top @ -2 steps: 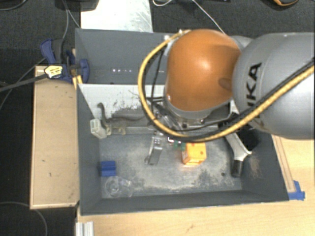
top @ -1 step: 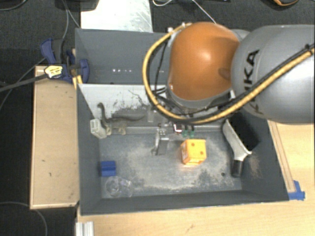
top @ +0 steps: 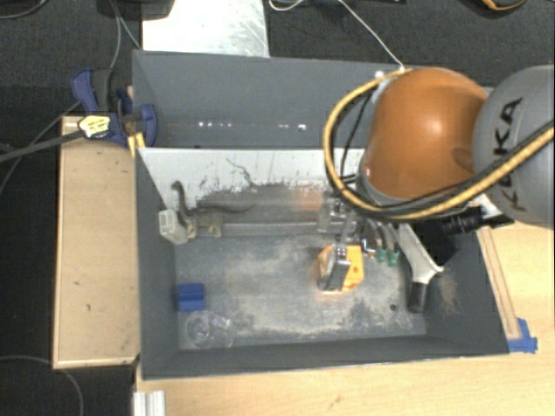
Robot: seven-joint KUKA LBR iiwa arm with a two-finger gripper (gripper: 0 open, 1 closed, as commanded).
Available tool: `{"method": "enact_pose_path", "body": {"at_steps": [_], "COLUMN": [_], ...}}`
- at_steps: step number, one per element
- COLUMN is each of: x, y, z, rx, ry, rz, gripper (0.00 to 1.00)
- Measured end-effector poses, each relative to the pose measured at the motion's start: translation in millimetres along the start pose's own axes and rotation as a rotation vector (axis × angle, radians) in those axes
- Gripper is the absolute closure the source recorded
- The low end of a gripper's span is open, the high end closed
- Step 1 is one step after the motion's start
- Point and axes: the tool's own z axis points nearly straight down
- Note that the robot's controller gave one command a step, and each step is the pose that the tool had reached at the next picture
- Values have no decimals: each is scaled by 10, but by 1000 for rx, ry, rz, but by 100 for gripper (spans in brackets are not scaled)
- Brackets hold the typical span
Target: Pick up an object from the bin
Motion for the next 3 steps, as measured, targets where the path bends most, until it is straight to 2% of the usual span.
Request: {"method": "enact_pose_path", "body": {"at_steps": [1,2,3], "x": [-375,-169,-416], "y": [323,-490,-251], "z": [383,61,667], "rx": [-7,-1,-5], "ry": [-13,-2,-16], "rz": [-183,202,-286], "gripper": [0,0,0]}}
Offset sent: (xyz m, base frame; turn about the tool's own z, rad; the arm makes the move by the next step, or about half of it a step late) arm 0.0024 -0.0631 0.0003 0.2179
